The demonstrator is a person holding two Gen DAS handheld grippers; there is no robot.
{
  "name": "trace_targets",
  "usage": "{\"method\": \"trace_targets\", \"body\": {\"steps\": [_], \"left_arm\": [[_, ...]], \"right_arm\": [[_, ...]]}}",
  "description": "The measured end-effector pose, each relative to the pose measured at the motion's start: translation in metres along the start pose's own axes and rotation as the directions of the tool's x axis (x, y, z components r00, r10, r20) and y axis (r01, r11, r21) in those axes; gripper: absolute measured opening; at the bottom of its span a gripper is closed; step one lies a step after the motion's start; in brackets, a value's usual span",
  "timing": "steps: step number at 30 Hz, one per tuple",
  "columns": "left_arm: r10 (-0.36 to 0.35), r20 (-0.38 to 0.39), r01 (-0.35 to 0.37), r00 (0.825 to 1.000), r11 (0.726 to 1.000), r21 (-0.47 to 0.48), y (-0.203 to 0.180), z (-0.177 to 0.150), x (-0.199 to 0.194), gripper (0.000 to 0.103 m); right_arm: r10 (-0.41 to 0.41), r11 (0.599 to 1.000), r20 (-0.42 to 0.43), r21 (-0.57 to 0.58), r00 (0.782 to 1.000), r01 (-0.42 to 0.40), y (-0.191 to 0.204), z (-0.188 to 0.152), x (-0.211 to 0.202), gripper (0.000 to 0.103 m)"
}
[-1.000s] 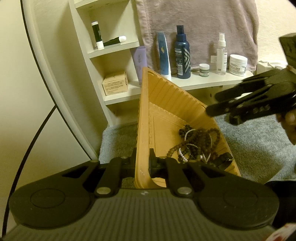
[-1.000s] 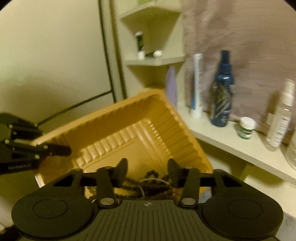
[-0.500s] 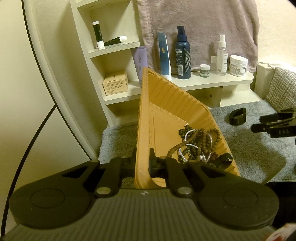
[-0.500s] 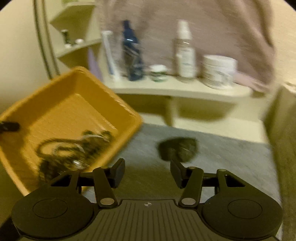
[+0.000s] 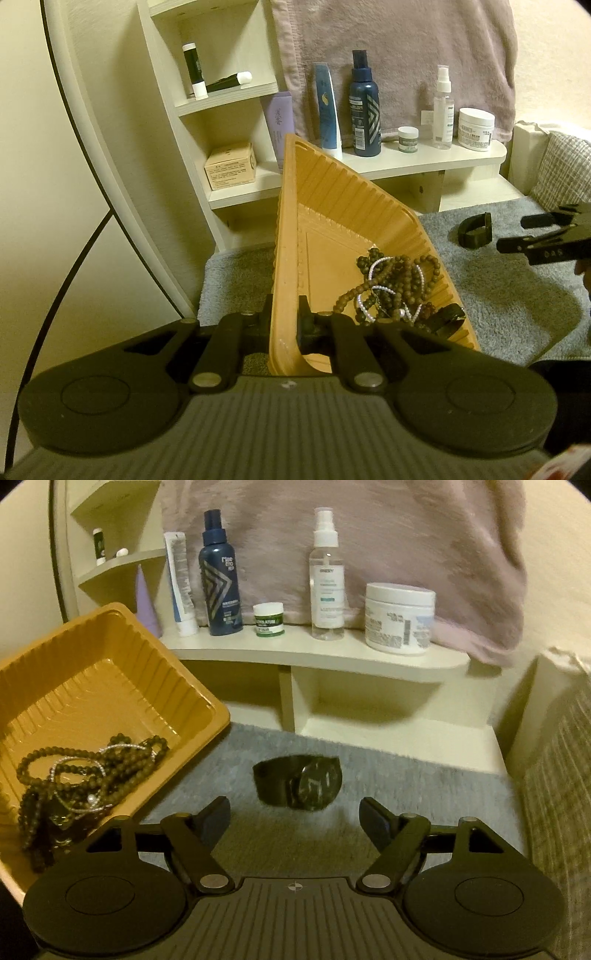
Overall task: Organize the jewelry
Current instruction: 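Move the right gripper to the black watch and grasp its strap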
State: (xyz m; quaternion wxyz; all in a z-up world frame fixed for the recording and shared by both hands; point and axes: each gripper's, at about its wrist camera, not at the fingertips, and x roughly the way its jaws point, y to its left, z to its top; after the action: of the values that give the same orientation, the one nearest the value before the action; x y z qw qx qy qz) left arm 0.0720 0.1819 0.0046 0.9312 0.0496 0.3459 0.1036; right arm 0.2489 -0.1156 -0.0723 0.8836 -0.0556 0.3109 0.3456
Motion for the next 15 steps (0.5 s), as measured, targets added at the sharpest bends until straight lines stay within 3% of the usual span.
{"method": "trace_targets", "body": {"steps": [15], "left_arm": [[0.004, -0.016, -0.004, 1.0, 1.0, -0.006, 0.002, 0.002, 0.003, 0.008]], "right_arm": [[0.099, 0.986, -0.076, -0.13, 0.992, -0.108, -0.029, 0.013, 0.045, 0.071]]}}
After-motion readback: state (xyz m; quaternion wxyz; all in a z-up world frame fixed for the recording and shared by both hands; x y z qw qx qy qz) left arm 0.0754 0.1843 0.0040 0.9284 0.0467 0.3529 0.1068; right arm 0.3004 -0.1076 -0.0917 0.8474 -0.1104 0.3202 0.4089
